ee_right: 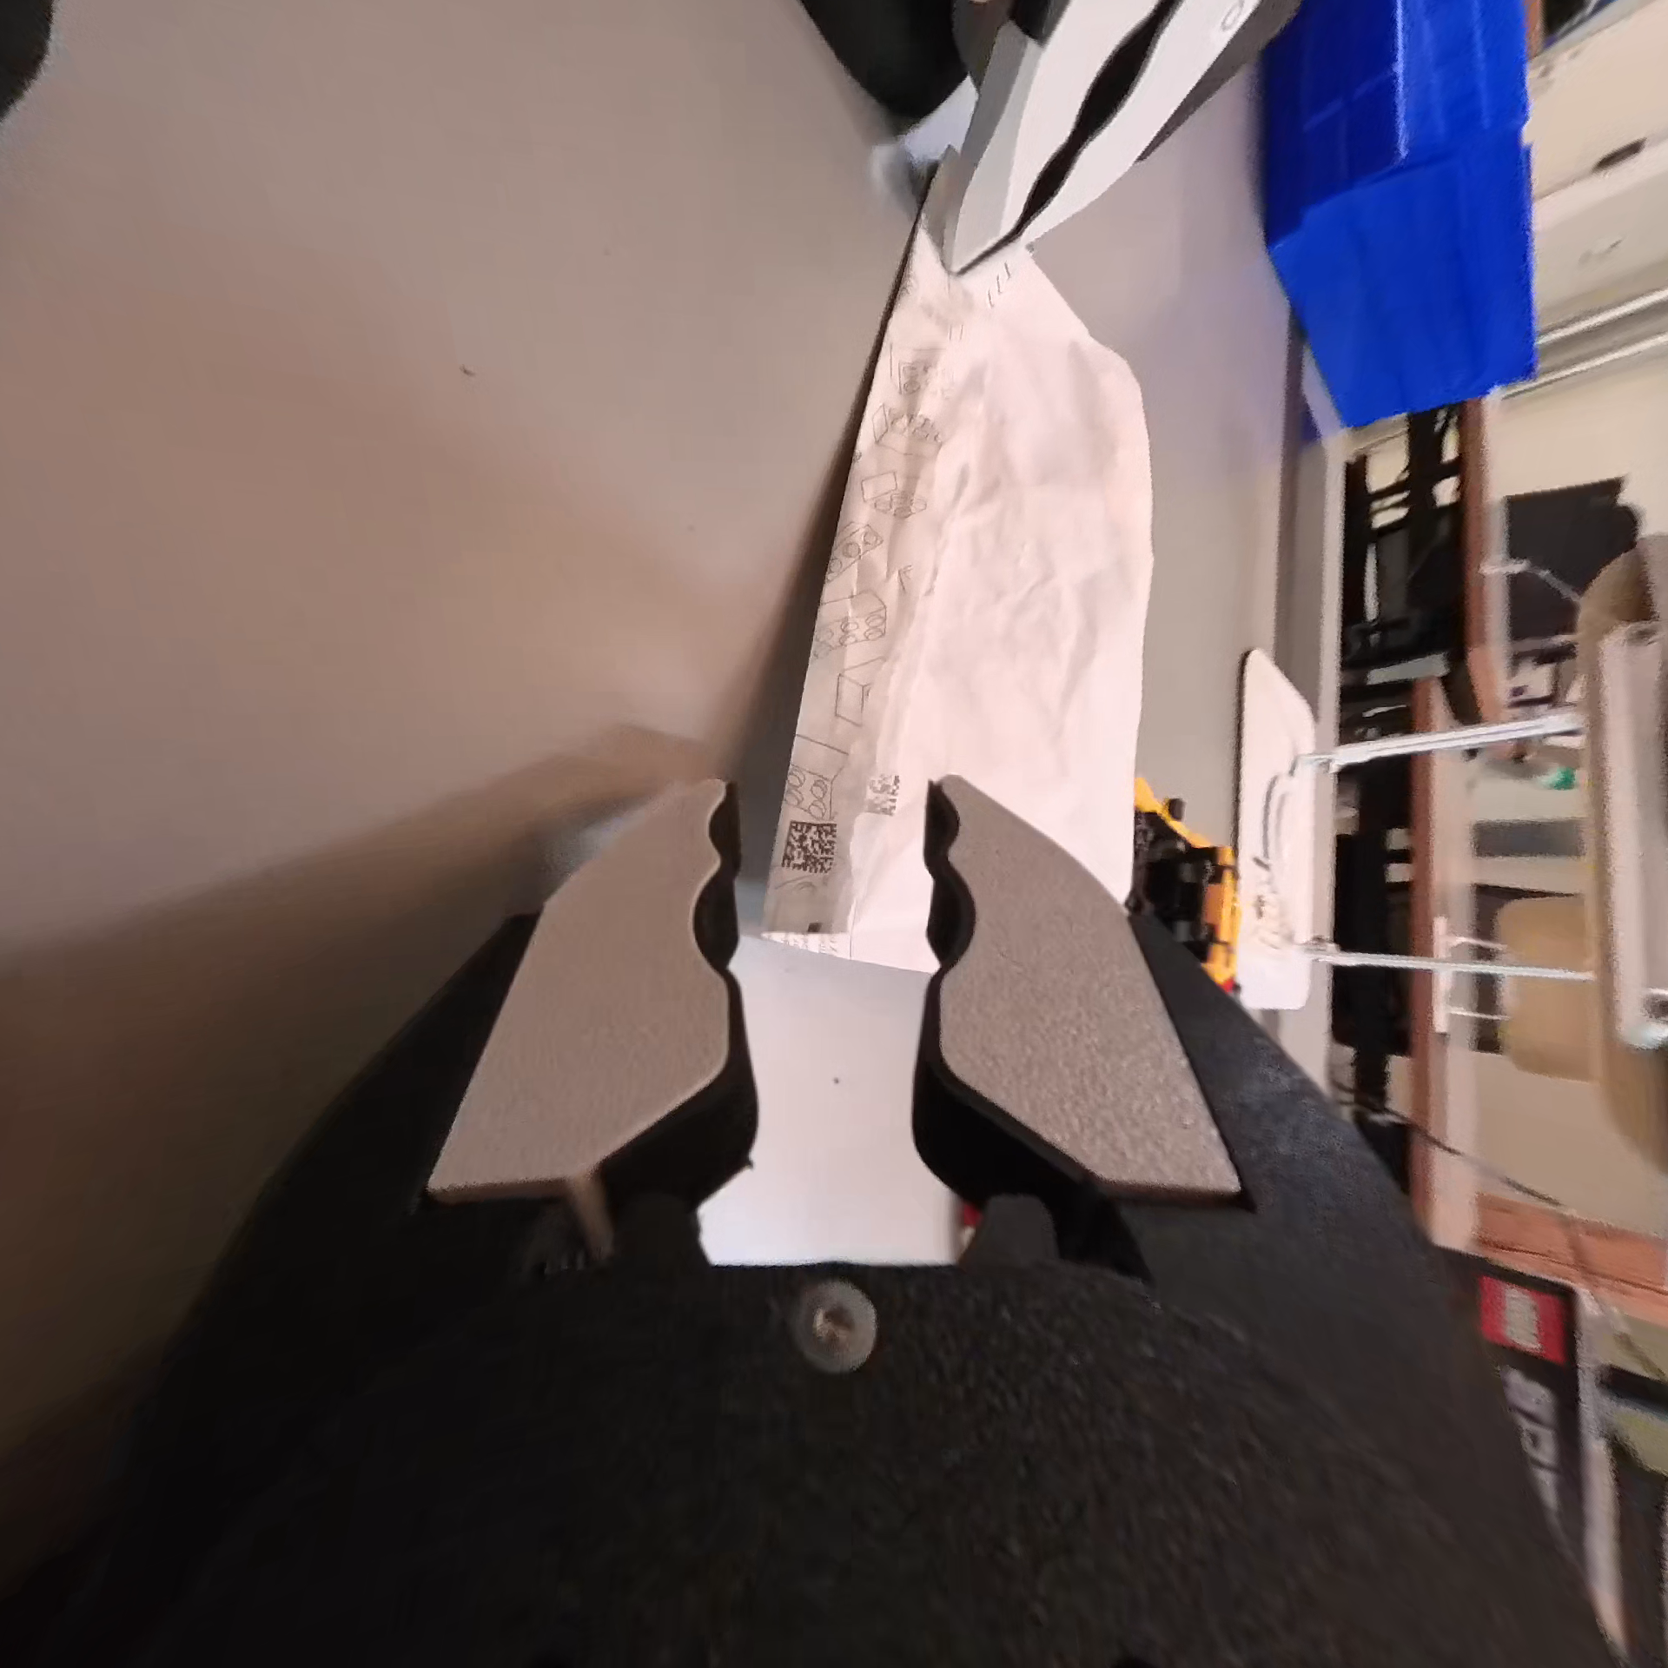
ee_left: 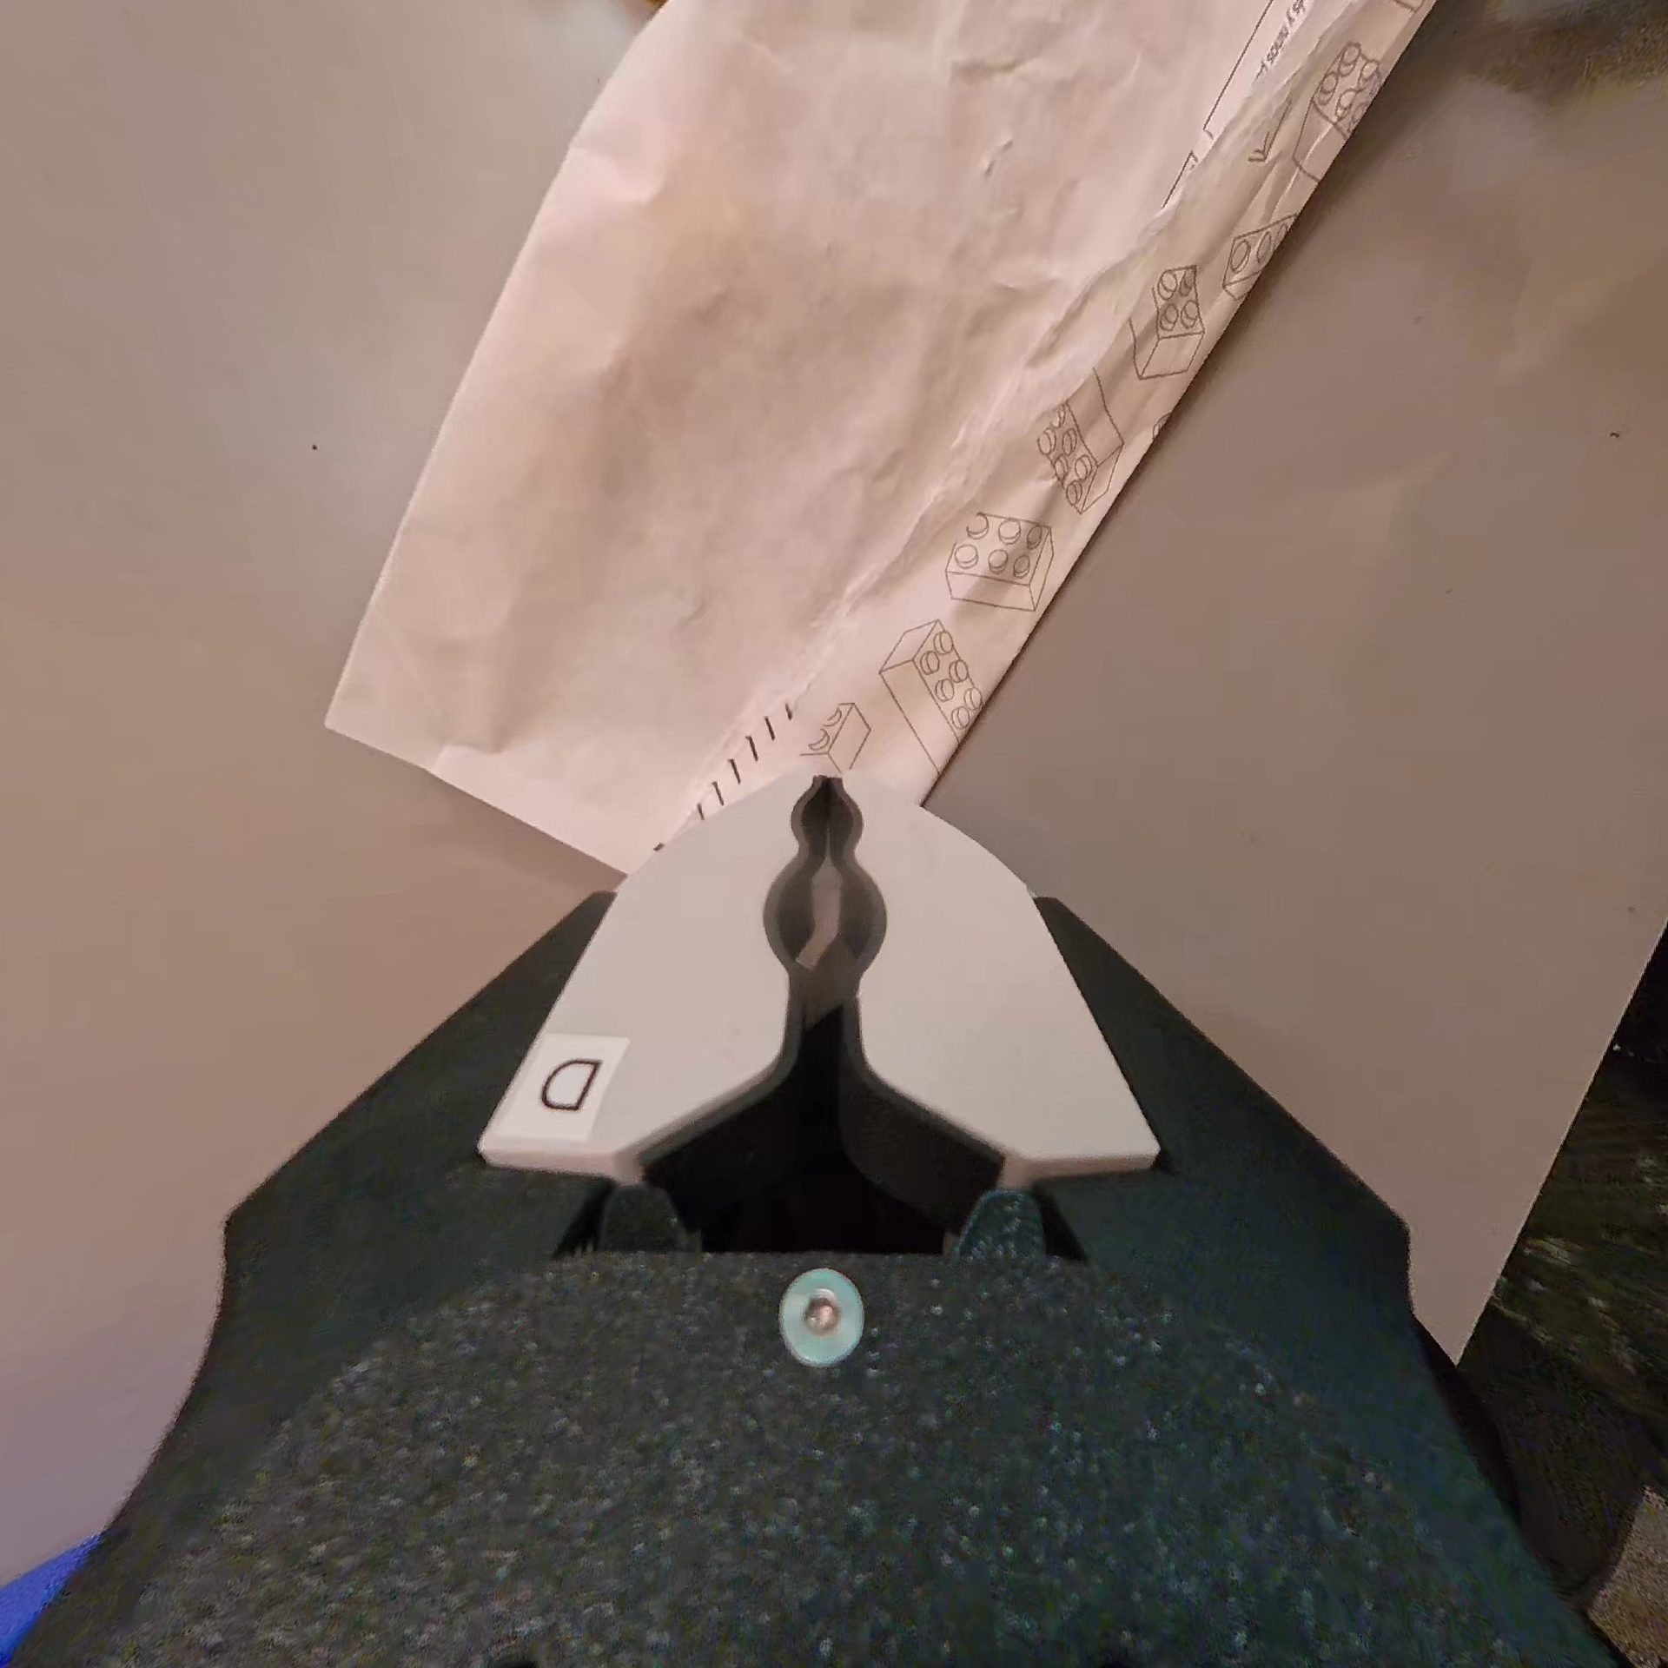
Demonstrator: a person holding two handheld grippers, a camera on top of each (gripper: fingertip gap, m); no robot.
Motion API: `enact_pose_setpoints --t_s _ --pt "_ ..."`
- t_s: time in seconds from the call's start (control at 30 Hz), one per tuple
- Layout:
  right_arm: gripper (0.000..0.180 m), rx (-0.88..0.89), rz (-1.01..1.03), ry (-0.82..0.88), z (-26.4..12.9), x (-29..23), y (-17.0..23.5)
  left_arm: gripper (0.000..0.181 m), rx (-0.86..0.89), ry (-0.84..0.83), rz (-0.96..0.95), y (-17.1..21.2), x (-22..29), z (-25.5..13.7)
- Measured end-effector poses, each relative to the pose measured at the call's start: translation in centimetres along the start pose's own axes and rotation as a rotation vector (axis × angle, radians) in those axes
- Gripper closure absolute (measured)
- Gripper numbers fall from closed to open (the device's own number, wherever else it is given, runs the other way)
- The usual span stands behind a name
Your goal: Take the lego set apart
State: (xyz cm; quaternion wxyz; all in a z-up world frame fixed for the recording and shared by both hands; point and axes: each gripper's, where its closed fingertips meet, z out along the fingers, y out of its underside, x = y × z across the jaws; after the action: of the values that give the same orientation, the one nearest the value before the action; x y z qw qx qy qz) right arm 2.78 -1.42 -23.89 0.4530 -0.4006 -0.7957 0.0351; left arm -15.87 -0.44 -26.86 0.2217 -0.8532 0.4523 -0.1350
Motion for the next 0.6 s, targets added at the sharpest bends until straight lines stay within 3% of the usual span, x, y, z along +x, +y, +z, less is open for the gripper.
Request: enact_pose_setpoints --t_s 0.03,0.13,0.37,0.5,0.6 --pt "0.140 -0.011 -0.036 0.009 0.0 0.0 0.1 0.181 0.003 0.006 -0.002 0.0 0.0 0.0" --pt "0.141 -0.041 -0.154 0.050 0.6 -0.1 1.0 0.181 0.005 0.032 -0.008 0.0 0.0 0.0" --pt "0.162 0.009 -0.424 0.277 1.1 1.7 0.7 0.181 0.013 0.082 -0.023 -0.1 0.0 0.0" --pt "0.175 0.032 -0.351 0.280 0.4 2.5 -0.1 0.181 -0.008 0.085 0.013 -0.1 0.4 -0.1" --pt "0.176 0.051 -0.087 0.174 -0.1 3.2 -0.2 0.181 0.099 0.046 0.102 -1.9 1.4 -1.6"
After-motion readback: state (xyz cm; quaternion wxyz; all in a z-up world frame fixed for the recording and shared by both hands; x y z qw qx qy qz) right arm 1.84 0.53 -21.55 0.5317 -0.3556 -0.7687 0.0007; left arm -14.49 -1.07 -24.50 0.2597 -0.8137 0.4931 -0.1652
